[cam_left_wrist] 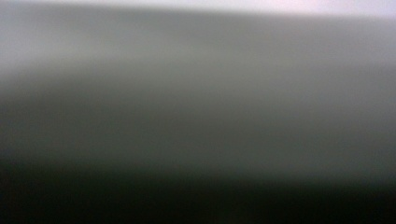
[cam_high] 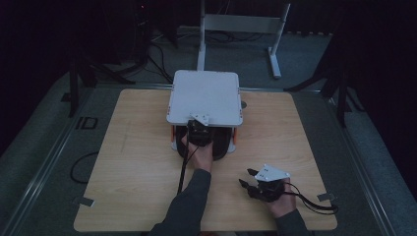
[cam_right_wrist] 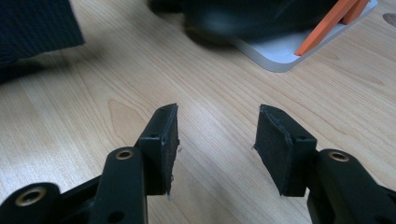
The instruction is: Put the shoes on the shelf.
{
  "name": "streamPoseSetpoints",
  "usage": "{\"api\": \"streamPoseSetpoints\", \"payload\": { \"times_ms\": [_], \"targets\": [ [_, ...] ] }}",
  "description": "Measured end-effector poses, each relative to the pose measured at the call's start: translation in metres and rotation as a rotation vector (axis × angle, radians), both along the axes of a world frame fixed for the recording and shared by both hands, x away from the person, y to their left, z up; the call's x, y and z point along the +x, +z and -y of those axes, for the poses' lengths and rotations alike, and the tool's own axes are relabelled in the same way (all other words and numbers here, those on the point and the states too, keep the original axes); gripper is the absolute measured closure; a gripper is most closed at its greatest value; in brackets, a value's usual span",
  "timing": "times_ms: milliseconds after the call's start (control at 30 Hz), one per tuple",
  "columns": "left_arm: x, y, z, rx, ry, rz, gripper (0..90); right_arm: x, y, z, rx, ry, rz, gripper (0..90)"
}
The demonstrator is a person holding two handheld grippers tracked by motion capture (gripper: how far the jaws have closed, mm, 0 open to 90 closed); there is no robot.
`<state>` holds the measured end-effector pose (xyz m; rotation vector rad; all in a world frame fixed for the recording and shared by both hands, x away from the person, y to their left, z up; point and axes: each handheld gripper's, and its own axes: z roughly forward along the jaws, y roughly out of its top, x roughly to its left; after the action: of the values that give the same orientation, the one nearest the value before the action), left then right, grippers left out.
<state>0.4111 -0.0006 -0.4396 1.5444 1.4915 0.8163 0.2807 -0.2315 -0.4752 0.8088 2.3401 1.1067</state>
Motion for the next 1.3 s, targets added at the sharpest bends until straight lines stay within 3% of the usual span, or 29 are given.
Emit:
{"api": "streamPoseSetpoints", "payload": {
  "times_ms": [200, 233, 400, 533, 800, 900, 1100, 1300],
  "targets": [
    [-0.013, 0.003, -0.013, 0.011, -0.049, 0.005, 46.4, 0.0, 0.0, 0.0, 0.0, -0.002, 0.001, 48.2],
    [-0.015, 0.004, -0.017, -0.006, -0.067, 0.008, 45.9, 0.0, 0.0, 0.0, 0.0, -0.002, 0.0, 48.2],
    [-0.021, 0.007, -0.032, -0.004, -0.149, 0.022, 43.8, 0.0, 0.0, 0.0, 0.001, -0.002, -0.001, 48.1],
    [-0.026, 0.007, -0.044, -0.028, -0.239, 0.018, 43.6, 0.0, 0.0, 0.0, -0.001, -0.001, 0.002, 48.0],
    [-0.037, 0.009, -0.064, 0.027, -0.334, 0.041, 43.6, 0.001, 0.001, 0.003, 0.006, -0.011, 0.0, 48.0],
    [-0.043, 0.006, -0.073, 0.051, -0.352, 0.074, 44.4, 0.001, 0.001, 0.004, 0.005, -0.014, 0.002, 48.0],
    [-0.049, 0.001, -0.089, 0.038, -0.402, 0.06, 44.3, 0.002, 0.001, 0.005, 0.005, -0.018, 0.001, 48.0],
    [-0.056, -0.004, -0.102, 0.065, -0.419, 0.052, 44.2, 0.003, 0.001, 0.005, 0.003, -0.022, 0.004, 48.0]
  ]
}}
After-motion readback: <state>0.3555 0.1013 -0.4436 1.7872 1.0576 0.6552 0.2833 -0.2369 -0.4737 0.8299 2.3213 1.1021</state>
